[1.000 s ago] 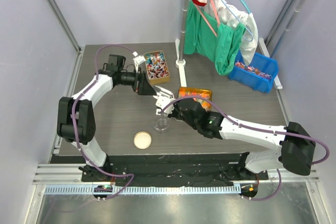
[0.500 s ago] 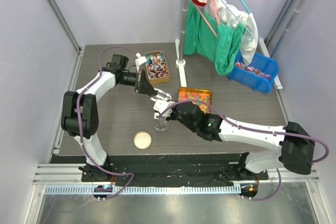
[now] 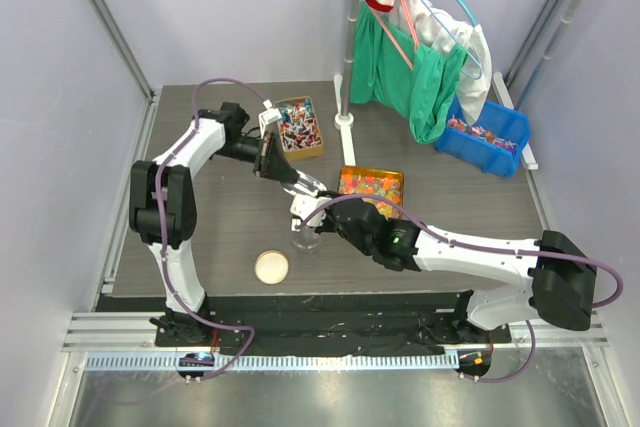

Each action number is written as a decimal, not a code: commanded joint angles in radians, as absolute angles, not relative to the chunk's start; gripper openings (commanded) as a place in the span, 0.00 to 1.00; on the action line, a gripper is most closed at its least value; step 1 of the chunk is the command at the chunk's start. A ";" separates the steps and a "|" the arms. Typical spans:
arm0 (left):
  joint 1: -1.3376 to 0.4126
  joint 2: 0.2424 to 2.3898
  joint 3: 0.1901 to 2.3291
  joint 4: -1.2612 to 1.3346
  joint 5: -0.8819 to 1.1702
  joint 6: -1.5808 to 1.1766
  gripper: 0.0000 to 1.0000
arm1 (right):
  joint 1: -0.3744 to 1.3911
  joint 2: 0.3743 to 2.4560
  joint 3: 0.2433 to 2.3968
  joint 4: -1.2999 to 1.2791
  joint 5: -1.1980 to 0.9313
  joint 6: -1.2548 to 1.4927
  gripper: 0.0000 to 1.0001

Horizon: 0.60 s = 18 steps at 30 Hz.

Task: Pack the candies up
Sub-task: Adjust the spatula.

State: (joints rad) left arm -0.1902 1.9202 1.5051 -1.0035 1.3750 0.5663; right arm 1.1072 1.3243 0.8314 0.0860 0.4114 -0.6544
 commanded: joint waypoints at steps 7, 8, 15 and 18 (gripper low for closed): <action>-0.207 1.977 1.612 -1.555 1.486 1.092 0.00 | 1.092 1.272 0.842 0.166 0.373 -0.640 0.44; -0.209 1.974 1.612 -1.557 1.485 1.094 0.00 | 1.086 1.269 0.842 0.163 0.367 -0.638 0.43; -0.209 1.945 1.594 -1.555 1.491 1.095 0.00 | 1.078 1.285 0.844 0.167 0.362 -0.627 0.41; -0.209 1.927 1.580 -1.549 1.491 1.097 0.00 | 1.072 1.296 0.841 0.183 0.373 -0.632 0.34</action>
State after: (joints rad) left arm -0.1913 1.9938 1.5879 -1.2953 1.4517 1.0603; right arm 1.0885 1.3071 0.8261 0.0750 0.3637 -0.6445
